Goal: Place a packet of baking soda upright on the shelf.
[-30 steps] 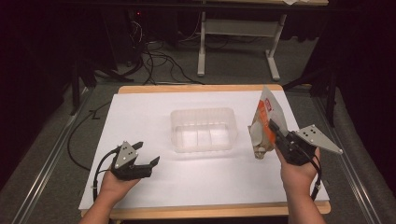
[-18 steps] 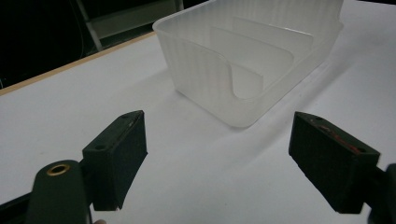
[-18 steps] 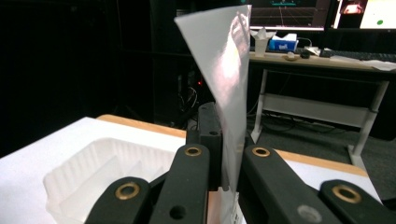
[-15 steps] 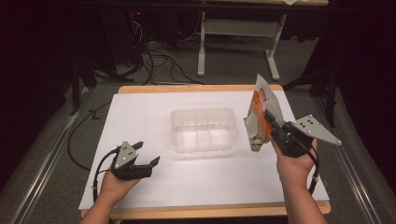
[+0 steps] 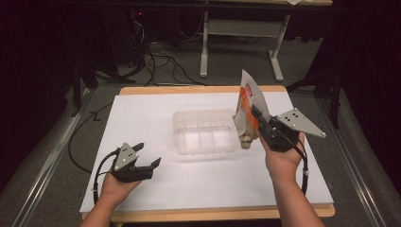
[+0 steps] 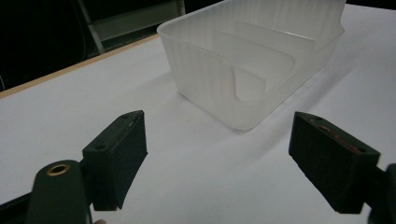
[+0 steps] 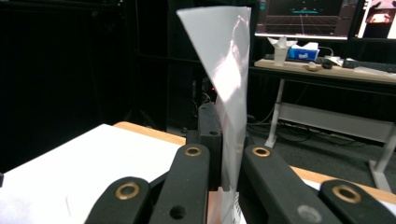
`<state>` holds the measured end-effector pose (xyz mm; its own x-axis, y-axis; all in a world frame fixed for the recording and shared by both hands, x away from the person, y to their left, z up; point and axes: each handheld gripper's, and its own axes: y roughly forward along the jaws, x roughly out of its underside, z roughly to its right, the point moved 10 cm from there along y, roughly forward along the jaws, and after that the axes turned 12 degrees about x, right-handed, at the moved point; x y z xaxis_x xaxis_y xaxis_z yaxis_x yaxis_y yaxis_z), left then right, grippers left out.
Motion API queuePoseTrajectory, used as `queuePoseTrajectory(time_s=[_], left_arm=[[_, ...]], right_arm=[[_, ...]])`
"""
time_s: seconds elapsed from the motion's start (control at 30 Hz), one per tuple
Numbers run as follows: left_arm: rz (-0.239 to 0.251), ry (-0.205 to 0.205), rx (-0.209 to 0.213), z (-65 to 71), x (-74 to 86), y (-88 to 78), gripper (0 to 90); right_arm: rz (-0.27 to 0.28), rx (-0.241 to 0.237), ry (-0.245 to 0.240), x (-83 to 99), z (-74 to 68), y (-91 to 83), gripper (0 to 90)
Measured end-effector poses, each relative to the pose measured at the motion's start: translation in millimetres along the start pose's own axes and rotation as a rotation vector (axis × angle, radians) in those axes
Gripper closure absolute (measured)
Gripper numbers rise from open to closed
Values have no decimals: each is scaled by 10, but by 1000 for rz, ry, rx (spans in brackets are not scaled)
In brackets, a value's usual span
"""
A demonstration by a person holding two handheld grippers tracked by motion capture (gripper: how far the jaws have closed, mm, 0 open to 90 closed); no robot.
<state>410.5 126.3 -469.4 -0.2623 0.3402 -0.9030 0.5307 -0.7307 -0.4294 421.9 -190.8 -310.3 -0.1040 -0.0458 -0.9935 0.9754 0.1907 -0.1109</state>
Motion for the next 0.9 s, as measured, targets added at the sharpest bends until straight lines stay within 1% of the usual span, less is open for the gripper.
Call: queuePoseTrajectory(time_s=[0.03,0.07,0.1,0.13,0.17,0.2,0.23,0.47,0.7,0.77,0.8,0.83,0.87,0.9], left_arm=[[-1,1,2,0,0,-1,199],[-1,1,2,0,0,-1,199],[-1,0,4,2,0,-3,199],[0,0,4,1,0,-3,199],[0,0,4,1,0,-3,199],[0,1,3,1,0,-3,199],[1,1,4,3,-1,-2,199],[3,-2,6,-2,-2,-3,199],[7,-6,8,-3,-5,-1,199],[7,-7,8,-4,-5,0,199],[7,-7,9,-3,-6,0,199],[7,-7,10,-1,-6,1,199],[7,-7,10,-1,-6,1,199],[7,-7,10,-3,-6,3,199]], right_arm=[[1,-4,-2,-8,-31,17,900],[1,-4,-2,-8,-31,17,900],[0,-12,-10,-14,-91,56,900],[2,-14,-10,-19,-122,76,900],[2,-14,-10,-19,-122,76,900],[-3,-22,-10,-16,-182,115,900],[-3,-22,-10,-16,-182,115,900],[-4,-53,-9,-12,-397,252,900],[-11,-67,-3,10,-520,350,900],[-13,-74,-2,31,-569,415,900],[-13,-74,-2,31,-569,415,900],[-23,-76,0,59,-601,459,900],[-23,-76,0,59,-601,459,900],[-26,-81,1,85,-636,510,900]])
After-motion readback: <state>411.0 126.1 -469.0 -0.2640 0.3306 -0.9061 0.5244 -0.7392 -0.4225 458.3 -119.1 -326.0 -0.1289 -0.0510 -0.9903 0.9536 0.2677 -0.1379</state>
